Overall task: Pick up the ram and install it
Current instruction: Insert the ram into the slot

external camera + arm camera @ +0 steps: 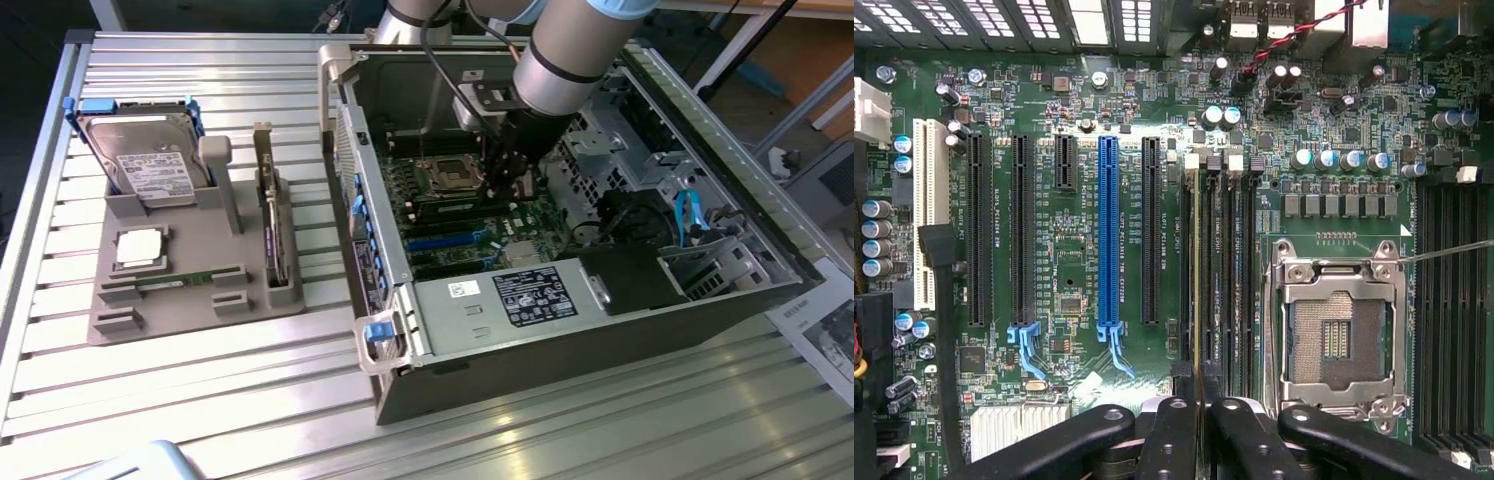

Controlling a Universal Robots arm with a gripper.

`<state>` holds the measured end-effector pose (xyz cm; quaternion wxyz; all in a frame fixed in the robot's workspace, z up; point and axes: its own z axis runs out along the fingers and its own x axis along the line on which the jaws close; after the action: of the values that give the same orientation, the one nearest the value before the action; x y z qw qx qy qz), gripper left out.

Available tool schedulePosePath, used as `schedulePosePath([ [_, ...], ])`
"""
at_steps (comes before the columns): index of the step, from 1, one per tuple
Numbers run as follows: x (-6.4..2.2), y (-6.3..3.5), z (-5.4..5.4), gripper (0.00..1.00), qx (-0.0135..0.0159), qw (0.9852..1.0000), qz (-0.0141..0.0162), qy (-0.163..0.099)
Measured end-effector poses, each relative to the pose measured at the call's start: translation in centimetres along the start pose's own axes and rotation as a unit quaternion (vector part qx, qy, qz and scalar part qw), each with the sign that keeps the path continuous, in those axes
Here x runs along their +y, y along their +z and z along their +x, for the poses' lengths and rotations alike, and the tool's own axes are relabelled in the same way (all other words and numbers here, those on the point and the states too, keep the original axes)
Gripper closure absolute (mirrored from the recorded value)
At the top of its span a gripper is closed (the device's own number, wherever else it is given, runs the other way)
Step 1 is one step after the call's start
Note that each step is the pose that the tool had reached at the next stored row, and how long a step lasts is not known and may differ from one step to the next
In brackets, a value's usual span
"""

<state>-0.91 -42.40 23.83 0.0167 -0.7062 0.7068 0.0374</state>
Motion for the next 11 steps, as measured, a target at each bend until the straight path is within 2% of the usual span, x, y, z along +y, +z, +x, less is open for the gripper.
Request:
schedulePosePath([
  [11, 0.07, 0.2, 0.01, 0.88, 0.0001, 1.0, 0.0005, 0.0],
])
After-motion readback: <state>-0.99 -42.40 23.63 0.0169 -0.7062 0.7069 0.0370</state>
